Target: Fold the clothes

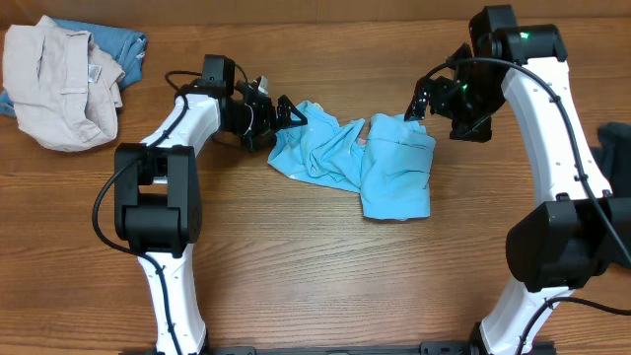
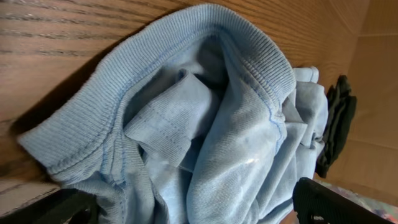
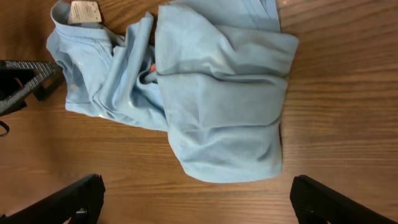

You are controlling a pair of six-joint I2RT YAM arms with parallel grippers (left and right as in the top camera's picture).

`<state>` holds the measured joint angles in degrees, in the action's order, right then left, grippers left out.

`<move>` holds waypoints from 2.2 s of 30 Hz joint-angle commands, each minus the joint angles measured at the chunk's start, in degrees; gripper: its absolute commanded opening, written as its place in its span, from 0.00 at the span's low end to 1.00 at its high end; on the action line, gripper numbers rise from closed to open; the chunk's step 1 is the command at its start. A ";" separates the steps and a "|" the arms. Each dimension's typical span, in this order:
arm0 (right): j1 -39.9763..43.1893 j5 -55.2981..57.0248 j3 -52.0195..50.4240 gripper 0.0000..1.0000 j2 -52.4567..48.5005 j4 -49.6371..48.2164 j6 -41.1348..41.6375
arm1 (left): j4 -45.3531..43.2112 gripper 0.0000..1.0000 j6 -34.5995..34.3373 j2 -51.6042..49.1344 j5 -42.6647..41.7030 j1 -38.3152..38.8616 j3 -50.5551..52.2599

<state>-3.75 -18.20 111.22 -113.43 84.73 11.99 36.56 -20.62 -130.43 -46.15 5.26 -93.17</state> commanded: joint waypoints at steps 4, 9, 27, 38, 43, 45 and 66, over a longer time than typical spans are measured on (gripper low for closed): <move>-3.89 -1.42 -8.15 1.00 -0.31 -9.73 3.19 | 3.87 1.00 -0.35 -6.84 5.62 4.35 3.32; -4.52 -5.16 -12.85 1.00 -0.81 -13.79 5.22 | 1.42 1.00 -2.54 -6.84 6.27 7.91 3.32; -4.52 -3.30 -14.88 1.00 -0.81 -15.37 5.20 | 24.11 0.04 -1.42 -5.42 25.77 5.31 -9.11; -5.53 -3.78 -26.88 1.00 -0.81 -27.52 9.33 | 44.17 0.04 2.69 -5.40 35.21 -6.01 -22.43; -13.42 1.84 -26.88 0.99 -0.96 -32.61 17.33 | 51.82 0.04 2.64 -5.40 37.79 -2.95 -32.59; -16.55 4.79 -26.88 1.00 -1.53 -33.53 19.63 | 54.47 0.04 2.62 -5.40 38.25 -0.48 -36.39; -10.73 5.51 -26.91 0.99 -2.73 -34.51 23.61 | 55.10 0.09 -6.67 -5.40 39.01 21.46 -40.54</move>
<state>-15.00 -12.80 84.58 -114.83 50.70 35.62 91.70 -25.54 -135.46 -4.69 26.52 -132.05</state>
